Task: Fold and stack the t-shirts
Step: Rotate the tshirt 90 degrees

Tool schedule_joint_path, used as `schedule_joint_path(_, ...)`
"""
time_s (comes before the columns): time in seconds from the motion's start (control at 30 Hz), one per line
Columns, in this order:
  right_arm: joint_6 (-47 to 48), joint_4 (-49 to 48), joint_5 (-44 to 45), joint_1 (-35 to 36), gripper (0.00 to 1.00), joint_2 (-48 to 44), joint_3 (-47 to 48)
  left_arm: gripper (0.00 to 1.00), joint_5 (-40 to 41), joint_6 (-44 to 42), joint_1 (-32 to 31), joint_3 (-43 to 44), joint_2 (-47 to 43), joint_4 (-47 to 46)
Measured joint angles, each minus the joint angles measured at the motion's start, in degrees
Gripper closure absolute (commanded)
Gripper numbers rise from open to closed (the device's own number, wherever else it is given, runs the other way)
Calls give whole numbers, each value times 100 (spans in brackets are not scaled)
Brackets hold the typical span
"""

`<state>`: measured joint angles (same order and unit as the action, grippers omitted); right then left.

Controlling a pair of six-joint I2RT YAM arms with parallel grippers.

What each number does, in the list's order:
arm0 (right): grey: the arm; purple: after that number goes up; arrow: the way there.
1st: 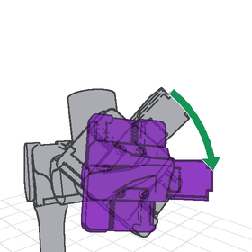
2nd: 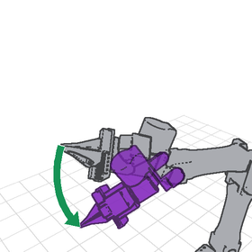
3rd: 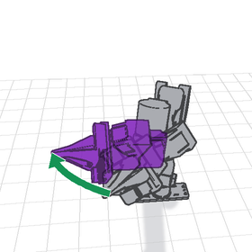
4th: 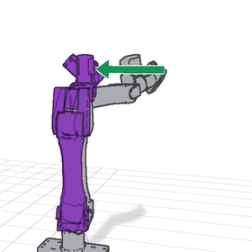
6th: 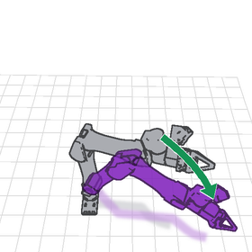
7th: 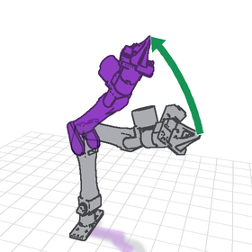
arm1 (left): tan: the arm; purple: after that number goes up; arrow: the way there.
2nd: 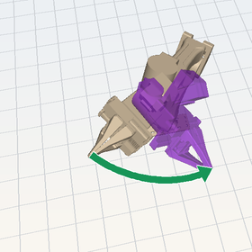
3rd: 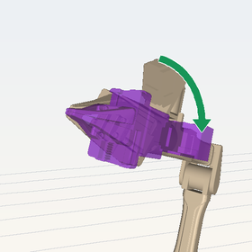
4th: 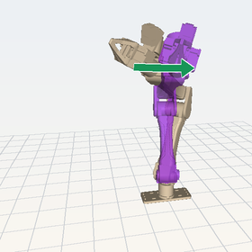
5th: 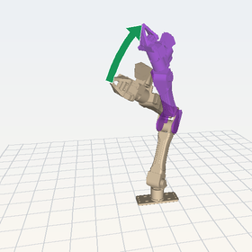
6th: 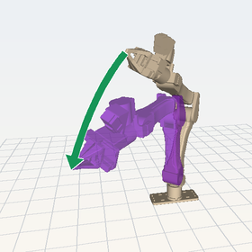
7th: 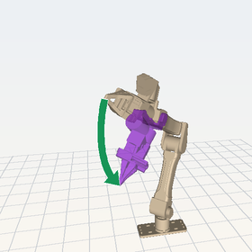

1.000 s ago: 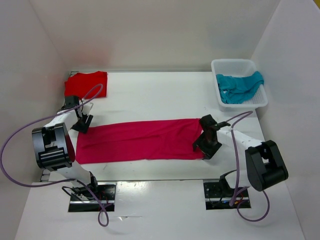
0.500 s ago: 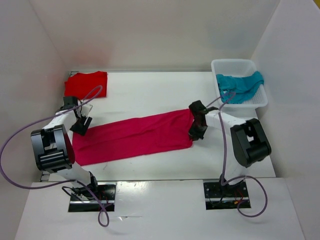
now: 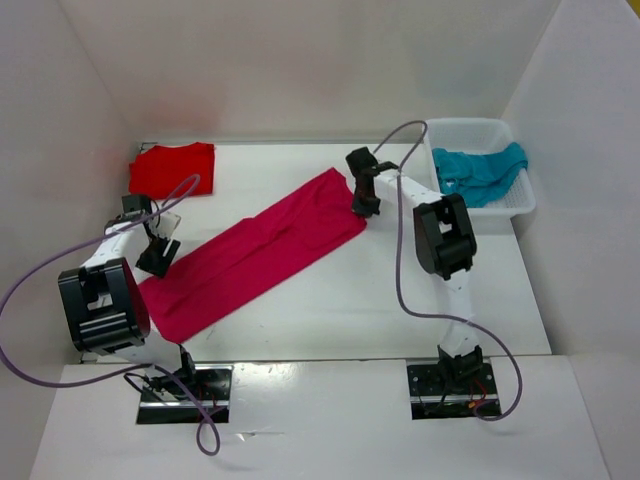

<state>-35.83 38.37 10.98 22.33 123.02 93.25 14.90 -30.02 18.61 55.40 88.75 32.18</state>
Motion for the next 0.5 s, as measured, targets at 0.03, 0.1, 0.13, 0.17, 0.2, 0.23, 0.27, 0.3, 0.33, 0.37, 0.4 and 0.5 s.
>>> schedule_joint_path(0.03, 114, 61, 133, -15, 100, 313, 516, 18, -20, 0, 0, -2, -17, 63)
schedule_joint_path(0.1, 337, 90, 431, -46, 91, 852, 1408, 18, -35, -11, 2, -2, -74, 162)
schedule_joint_path(0.13, 468, 184, 614, -61, 78, 1156, 1978, 18, -50, -17, 2, -7, -118, 210)
schedule_joint_path(0.17, 603, 323, 809, -76, 44, 1521, 2658, 18, -66, -22, 2, -13, -162, 251)
schedule_joint_path(0.2, 743, 457, 997, -90, 32, 1895, 3445, 18, -68, -22, 0, -24, -195, 284)
schedule_joint_path(0.23, 914, 586, 1163, -105, 22, 2319, 4334, 18, -79, -15, 0, -35, -214, 321)
schedule_joint_path(0.27, 1099, 520, 1320, -122, 0, 2710, 5187, 18, -87, -4, 2, -48, -223, 372)
schedule_joint_path(0.3, 1167, 476, 1394, -138, 0, 2855, 5547, 18, -94, 7, 2, -63, -223, 413)
schedule_joint_path(0.33, 1300, 538, 1440, -155, 0, 2918, 5831, 18, -116, 24, 2, -79, -223, 459)
schedule_joint_path(0.37, 1392, 601, 1519, -170, 0, 2924, 6028, 18, -133, 39, 2, -92, -223, 520)
schedule_joint_path(0.4, 1469, 632, 1613, -175, 0, 2914, 6161, 18, -168, 48, 2, -107, -227, 573)
schedule_joint_path(0.5, 1633, 693, 1926, -168, 0, 2664, 6196, 18, -341, 83, 2, -160, -299, 713)
